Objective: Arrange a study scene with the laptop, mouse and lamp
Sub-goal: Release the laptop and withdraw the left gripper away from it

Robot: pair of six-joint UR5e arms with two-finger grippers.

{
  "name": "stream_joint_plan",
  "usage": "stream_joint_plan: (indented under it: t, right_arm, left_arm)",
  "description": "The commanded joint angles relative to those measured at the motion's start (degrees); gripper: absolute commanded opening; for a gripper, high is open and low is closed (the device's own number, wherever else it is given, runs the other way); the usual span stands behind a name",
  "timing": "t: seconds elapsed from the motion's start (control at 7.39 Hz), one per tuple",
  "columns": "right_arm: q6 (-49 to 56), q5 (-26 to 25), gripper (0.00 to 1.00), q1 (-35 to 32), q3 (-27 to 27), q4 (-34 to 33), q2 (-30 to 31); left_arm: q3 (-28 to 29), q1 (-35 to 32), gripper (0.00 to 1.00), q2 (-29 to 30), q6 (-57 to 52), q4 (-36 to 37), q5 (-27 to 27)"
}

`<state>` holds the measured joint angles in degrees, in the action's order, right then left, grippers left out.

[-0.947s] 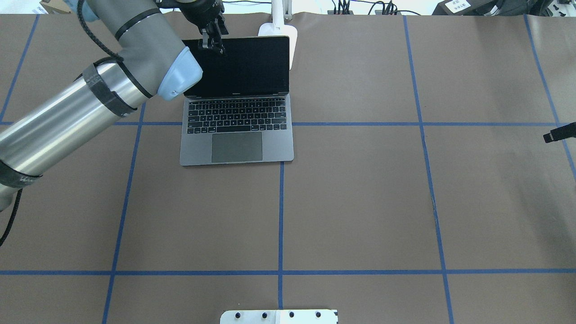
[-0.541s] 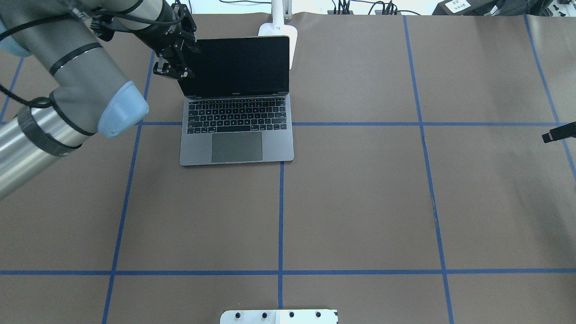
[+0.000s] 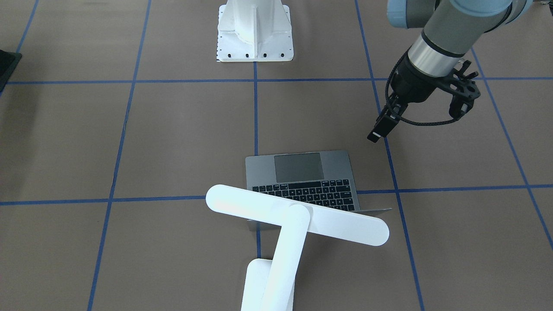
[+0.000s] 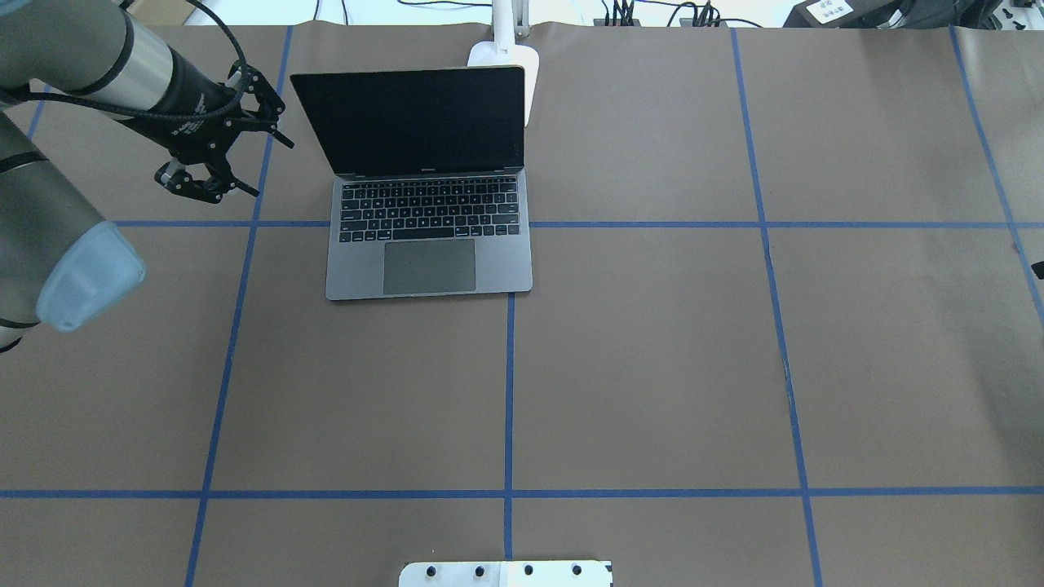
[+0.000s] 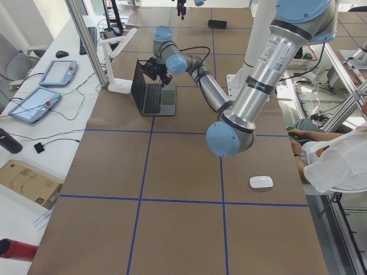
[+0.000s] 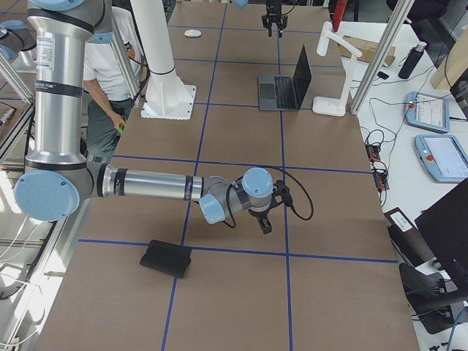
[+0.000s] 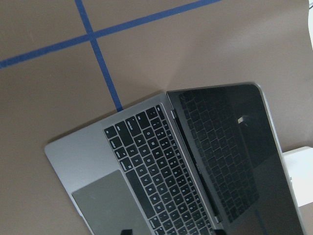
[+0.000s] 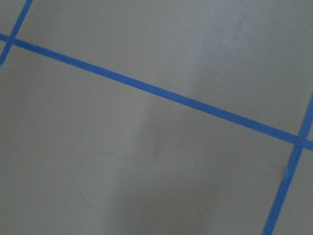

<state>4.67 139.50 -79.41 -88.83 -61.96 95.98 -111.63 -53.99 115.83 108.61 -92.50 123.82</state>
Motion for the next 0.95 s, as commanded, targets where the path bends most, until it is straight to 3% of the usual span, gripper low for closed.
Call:
stream_joint_plan:
  t: [0.0, 0.14, 0.41, 0.68, 0.81]
  right_arm:
    - [25.61, -0.11, 0.99, -6.08, 2.00, -13.20, -0.27]
    - [36.96, -0.80, 0.99, -7.32, 2.09, -20.93, -0.53]
    - [52.73, -0.11, 0.99, -7.78, 1.38, -35.63, -0.71]
    - [61.03, 0.24, 0.99, -5.41, 2.16, -49.17, -1.67]
    - [63.16, 0.24, 0.99, -5.05, 4.26, -50.97, -2.11]
  left_arm:
    - [-5.67, -0.32, 0.80, -6.28, -11.96, 0.03, 0.29]
    - [-8.49, -1.11, 0.90, -9.79, -18.20, -0.14, 0.29]
    - [-9.39, -2.17, 0.92, -10.09, -19.14, -0.14, 0.29]
    - [-10.36, -2.43, 0.94, -10.09, -19.14, -0.05, 0.20]
    - [-10.45, -3.13, 0.95, -10.09, -19.05, -0.05, 0.11]
